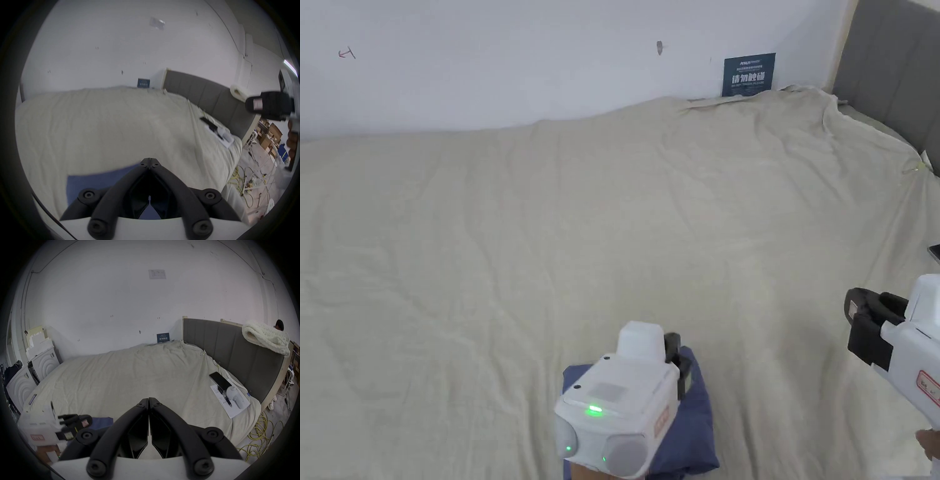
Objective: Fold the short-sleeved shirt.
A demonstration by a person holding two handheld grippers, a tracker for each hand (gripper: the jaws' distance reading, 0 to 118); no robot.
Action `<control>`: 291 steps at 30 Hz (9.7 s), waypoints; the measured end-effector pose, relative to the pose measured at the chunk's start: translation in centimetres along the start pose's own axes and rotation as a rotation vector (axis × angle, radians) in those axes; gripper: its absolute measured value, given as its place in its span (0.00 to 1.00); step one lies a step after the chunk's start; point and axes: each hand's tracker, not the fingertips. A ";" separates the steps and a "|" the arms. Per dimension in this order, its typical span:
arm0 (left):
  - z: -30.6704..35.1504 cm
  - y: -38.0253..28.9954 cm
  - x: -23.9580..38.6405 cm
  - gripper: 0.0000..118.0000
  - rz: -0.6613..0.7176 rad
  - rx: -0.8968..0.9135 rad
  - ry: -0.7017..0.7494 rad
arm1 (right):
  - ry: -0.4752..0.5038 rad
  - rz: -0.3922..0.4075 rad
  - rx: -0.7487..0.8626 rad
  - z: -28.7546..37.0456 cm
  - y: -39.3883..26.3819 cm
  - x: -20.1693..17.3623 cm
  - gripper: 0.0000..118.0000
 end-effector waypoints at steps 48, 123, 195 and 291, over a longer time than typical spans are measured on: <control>12.9 3.0 -15.6 0.00 0.021 0.267 0.463 | 0.052 0.126 0.148 -4.7 -4.0 -12.7 0.00; 2.7 1.0 -25.3 0.16 0.375 -0.524 -0.036 | 0.149 0.177 0.216 -6.2 -1.6 -13.8 0.00; 18.8 13.9 -23.2 1.00 -0.086 0.449 0.766 | 0.074 0.212 0.326 -5.4 6.2 -10.9 0.00; 11.1 7.5 -13.7 0.08 -0.173 0.489 0.599 | -0.007 0.210 0.383 -3.6 5.2 -10.1 0.00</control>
